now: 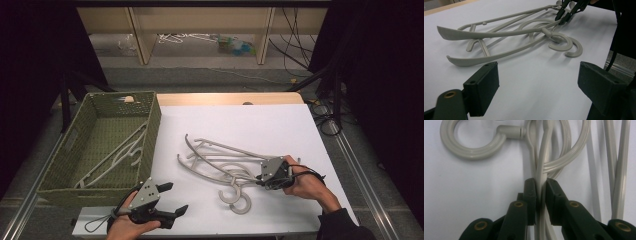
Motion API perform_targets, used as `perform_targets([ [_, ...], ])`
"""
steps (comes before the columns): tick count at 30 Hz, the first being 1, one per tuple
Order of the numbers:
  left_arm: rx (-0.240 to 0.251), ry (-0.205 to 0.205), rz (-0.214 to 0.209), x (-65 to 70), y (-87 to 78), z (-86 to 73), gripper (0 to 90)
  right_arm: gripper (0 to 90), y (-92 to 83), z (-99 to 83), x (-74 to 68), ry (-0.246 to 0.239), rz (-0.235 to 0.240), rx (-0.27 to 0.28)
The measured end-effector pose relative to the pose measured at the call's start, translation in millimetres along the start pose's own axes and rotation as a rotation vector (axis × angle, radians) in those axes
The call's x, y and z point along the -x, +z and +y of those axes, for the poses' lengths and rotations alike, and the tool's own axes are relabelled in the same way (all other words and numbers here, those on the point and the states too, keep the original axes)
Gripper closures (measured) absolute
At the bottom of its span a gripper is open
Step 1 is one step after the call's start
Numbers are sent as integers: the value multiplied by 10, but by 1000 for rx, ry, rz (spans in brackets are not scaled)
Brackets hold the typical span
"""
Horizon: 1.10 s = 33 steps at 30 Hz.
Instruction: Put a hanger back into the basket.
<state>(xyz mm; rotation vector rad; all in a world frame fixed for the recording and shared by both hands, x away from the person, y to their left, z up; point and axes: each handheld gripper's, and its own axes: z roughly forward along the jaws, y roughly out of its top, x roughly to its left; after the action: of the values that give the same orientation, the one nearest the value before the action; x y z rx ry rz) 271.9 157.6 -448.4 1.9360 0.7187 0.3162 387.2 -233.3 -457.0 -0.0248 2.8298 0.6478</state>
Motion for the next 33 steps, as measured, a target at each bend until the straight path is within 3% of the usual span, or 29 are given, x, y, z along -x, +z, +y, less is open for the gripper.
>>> perform_targets([
  [2, -3, 5, 4, -1, -1, -1, 173, 800, -15, 4, -1, -16, 16, 5],
  [5, -4, 10, 8, -1, 0, 0, 175, 800, -51, 3, 3, -17, -6, 18],
  [9, -2, 5, 8, -4, 5, -3, 176, 819, -157, -25, 15, -15, -38, 73],
  [16, -2, 24, 12, -11, 9, 3, 179, 821, -209, 8, -6, -35, -53, 76],
  [23, -5, 50, 36, -26, 24, 30, 191, 820, -381, 89, -51, -39, -78, 167],
  [25, -6, 91, 56, -52, 78, 71, 195, 820, -411, 114, -83, -47, -84, 177],
  [29, 1, 119, 69, -77, 186, 134, 219, 820, -435, 137, -99, -48, -79, 196],
  [32, -25, 206, 82, -124, 423, 274, 283, 820, -439, 152, -120, -43, -73, 196],
  [33, -25, 206, 82, -124, 423, 274, 305, 820, -439, 152, -120, -43, -73, 196],
])
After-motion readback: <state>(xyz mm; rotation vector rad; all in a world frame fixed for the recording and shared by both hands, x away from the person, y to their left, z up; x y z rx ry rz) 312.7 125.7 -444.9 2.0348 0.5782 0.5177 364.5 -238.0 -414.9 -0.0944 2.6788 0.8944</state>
